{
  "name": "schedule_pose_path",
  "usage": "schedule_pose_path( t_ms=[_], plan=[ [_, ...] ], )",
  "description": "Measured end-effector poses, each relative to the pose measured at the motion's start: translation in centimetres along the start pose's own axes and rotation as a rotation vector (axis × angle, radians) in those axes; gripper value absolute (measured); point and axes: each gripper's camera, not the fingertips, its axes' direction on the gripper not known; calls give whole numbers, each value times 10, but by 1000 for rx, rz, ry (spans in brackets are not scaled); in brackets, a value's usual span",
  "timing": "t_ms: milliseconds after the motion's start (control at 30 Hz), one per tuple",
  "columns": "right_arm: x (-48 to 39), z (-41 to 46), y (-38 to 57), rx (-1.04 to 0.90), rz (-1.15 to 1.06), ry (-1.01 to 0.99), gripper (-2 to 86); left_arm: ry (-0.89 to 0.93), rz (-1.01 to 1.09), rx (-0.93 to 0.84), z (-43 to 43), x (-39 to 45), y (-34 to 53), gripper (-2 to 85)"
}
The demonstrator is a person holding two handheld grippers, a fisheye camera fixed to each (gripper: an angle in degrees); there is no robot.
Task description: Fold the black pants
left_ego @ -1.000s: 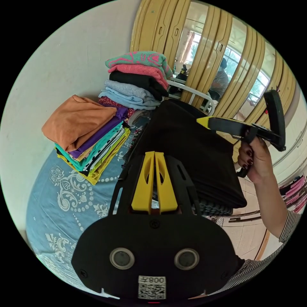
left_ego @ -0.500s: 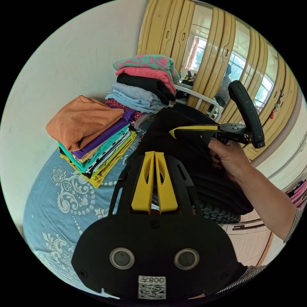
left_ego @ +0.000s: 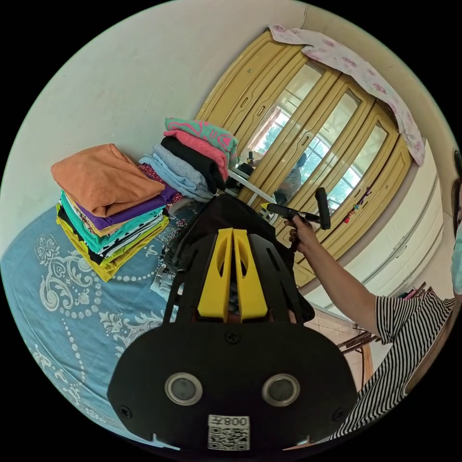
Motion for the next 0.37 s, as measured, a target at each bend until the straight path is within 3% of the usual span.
schedule_pose_path(
  t_ms=[167,367],
  plan=[
    [15,44,-6,-212,-17,161,123,21,-36,-39,-14,-9,30,0],
    [8,78,5,-353,-117,333,103,51,-109,-61,-39,-23,63,0]
  ],
)
